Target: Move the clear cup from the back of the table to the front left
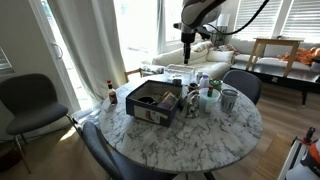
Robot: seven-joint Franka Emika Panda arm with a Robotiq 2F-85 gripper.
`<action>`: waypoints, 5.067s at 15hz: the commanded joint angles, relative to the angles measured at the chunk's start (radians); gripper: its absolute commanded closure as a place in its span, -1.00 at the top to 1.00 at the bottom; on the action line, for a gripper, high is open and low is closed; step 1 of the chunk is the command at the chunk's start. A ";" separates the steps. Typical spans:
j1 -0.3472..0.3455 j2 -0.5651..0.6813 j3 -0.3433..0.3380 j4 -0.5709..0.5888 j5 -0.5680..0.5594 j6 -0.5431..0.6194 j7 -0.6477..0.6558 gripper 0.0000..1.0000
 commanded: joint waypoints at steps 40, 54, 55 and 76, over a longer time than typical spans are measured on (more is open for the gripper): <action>-0.180 0.527 0.091 0.396 0.086 0.090 -0.673 1.00; -0.190 0.705 0.092 0.632 0.137 -0.034 -0.688 -0.19; -0.192 0.707 0.093 0.636 0.142 -0.036 -0.684 -0.60; -0.148 0.216 0.062 0.153 0.077 0.087 -0.660 -0.98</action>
